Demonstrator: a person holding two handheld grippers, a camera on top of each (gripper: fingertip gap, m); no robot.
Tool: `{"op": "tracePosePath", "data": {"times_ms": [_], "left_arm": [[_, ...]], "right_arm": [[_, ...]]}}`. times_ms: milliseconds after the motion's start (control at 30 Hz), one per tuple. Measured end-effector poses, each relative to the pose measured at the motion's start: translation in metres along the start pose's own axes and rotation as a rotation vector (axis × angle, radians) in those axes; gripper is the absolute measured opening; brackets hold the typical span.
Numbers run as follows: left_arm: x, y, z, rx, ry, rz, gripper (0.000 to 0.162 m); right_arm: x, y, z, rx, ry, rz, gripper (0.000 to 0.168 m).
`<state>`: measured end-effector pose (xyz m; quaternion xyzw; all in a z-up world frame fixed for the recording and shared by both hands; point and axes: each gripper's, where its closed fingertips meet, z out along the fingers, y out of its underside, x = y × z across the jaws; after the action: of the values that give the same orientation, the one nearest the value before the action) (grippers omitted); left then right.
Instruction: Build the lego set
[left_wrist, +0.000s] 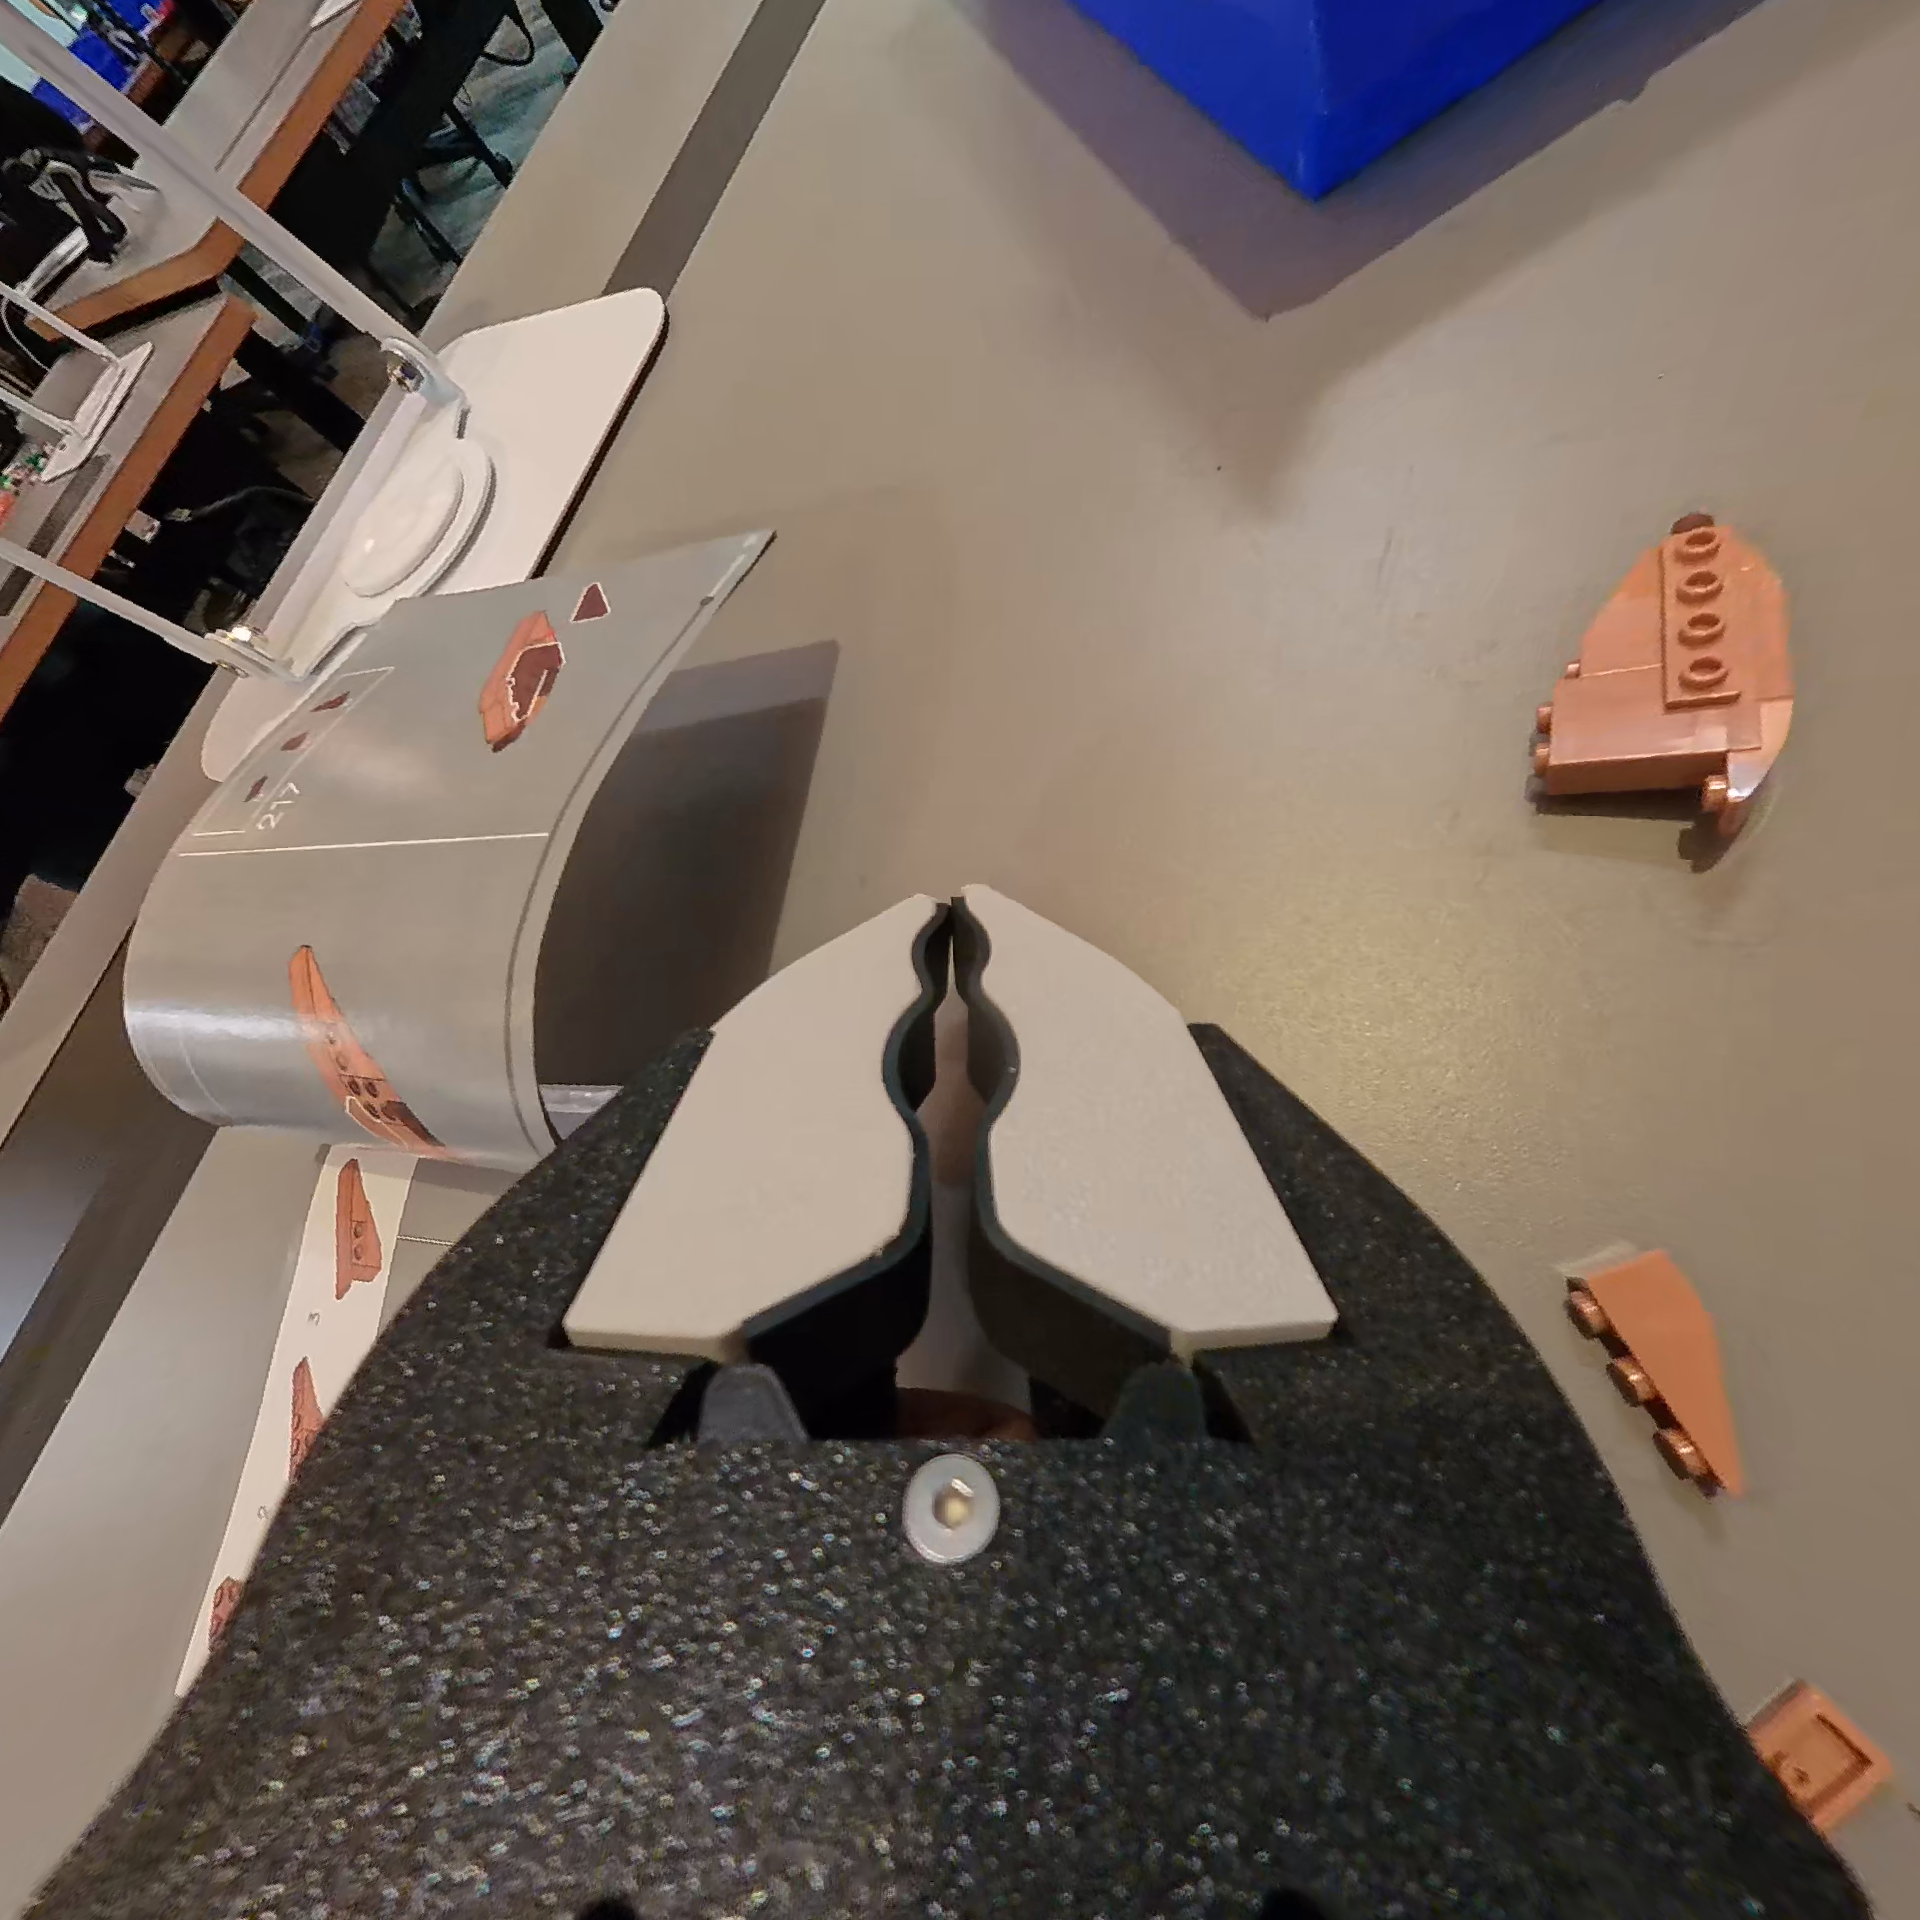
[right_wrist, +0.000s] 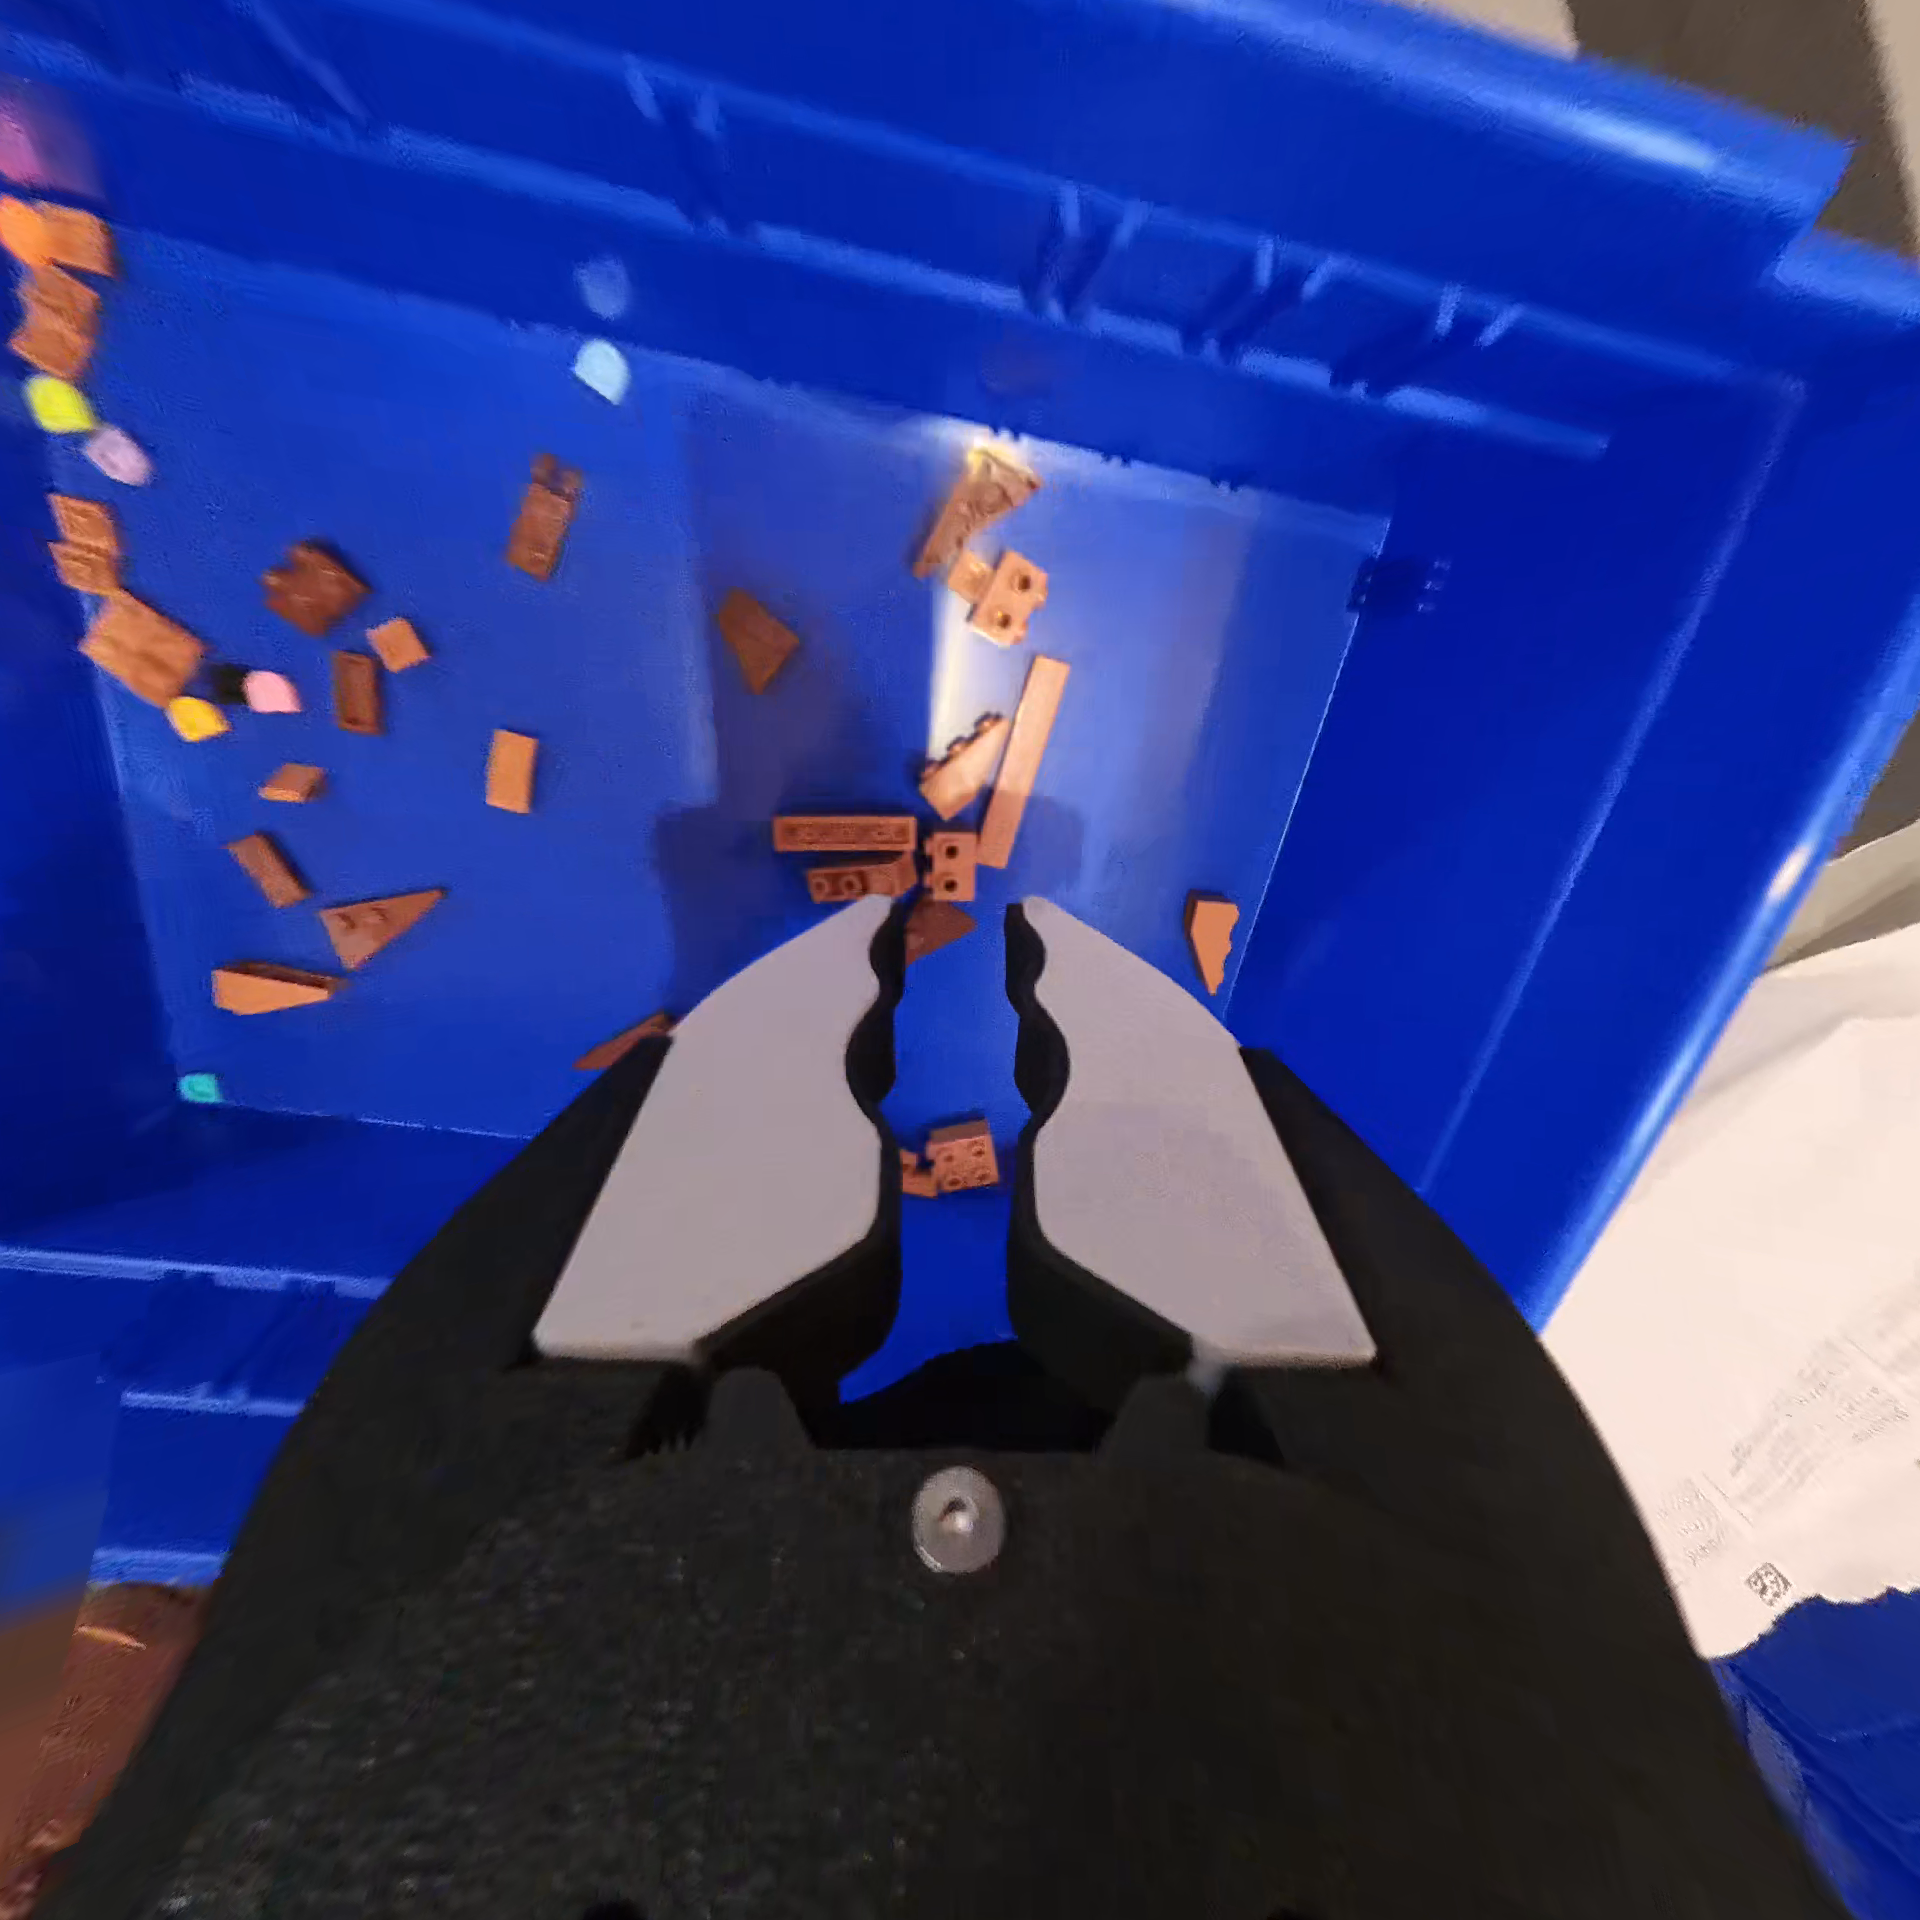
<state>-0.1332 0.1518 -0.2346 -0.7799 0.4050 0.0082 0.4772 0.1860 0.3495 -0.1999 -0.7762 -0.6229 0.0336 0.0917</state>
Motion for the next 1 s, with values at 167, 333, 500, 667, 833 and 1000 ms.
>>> {"op": "tracePosePath", "data": {"times_ms": [167, 333, 500, 667, 833, 1000], "left_arm": [[0.0, 0.0, 0.0, -0.003, 0.011, -0.011, 0.0], [0.0, 0.0, 0.0, -0.003, 0.014, -0.014, 0.0], [0.0, 0.0, 0.0, -0.003, 0.012, -0.012, 0.0], [0.0, 0.0, 0.001, -0.003, 0.013, -0.013, 0.0], [0.0, 0.0, 0.001, -0.003, 0.012, -0.012, 0.0], [0.0, 0.0, 0.001, -0.002, 0.015, -0.013, 0.0]], "right_arm": [[0.0, 0.006, 0.016, -0.034, -0.089, 0.022, 0.017], [0.0, 0.012, 0.026, -0.081, -0.104, 0.004, 0.017], [0.001, 0.014, 0.035, -0.115, -0.101, -0.006, 0.017], [0.0, 0.019, 0.044, -0.145, -0.108, -0.013, 0.017], [0.0, 0.017, 0.045, -0.153, -0.097, -0.028, 0.012], [0.002, 0.01, 0.02, -0.127, -0.024, -0.035, 0.012]]}}
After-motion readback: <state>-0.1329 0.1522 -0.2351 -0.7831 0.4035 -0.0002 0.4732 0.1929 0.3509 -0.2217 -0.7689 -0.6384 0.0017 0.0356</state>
